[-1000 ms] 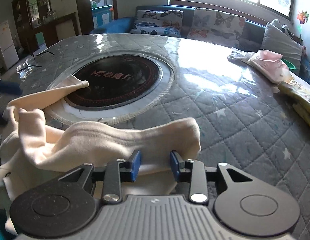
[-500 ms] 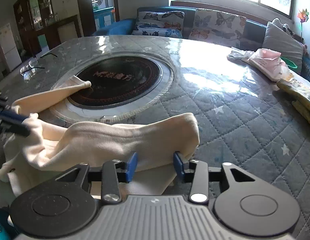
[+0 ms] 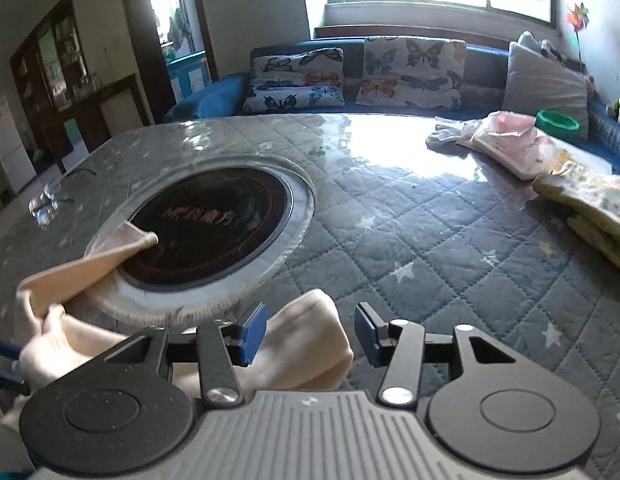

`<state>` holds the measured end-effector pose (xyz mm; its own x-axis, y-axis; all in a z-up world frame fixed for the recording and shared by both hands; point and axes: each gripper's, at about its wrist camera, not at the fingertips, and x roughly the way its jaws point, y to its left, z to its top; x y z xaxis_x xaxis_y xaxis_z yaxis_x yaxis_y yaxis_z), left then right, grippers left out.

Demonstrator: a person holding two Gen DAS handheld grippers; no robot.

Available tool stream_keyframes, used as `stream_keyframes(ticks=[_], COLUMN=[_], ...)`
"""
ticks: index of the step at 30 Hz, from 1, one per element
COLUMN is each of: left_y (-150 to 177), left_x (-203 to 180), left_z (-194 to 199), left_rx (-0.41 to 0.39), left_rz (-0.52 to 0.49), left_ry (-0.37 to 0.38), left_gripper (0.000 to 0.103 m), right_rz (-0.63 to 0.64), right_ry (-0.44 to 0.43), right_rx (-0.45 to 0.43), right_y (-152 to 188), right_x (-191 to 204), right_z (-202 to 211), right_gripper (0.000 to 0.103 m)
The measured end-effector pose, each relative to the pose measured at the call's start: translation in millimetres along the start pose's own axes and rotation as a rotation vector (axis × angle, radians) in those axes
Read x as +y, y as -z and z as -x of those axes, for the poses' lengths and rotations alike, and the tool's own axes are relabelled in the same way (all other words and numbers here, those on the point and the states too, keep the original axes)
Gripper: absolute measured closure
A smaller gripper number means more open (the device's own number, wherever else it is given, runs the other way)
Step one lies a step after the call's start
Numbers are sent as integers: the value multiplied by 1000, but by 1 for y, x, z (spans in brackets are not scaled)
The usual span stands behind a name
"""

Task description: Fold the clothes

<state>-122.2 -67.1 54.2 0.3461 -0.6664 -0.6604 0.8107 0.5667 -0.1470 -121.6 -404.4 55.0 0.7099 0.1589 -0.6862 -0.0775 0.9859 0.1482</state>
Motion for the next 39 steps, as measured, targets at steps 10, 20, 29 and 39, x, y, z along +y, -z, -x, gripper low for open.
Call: stream_keyframes(ticks=[10, 20, 29, 39], left_y=[-33, -21, -19, -8], left_x=[24, 19, 11, 4], left_z=[-25, -40, -24, -20], left_rx=[43, 121, 29, 28], left_rz=[171, 160, 93, 88], left_ry=[-31, -42, -43, -70], left_gripper=[56, 80, 88, 68], right_rz=[0, -15, -17, -57], right_ry=[-22, -40, -38, 15], right_rx=[32, 58, -32, -9], right_y=[1, -1, 3, 44], right_x=[1, -4, -2, -16], right_z=[-16, -31, -2, 34], right_gripper=[57, 69, 95, 96])
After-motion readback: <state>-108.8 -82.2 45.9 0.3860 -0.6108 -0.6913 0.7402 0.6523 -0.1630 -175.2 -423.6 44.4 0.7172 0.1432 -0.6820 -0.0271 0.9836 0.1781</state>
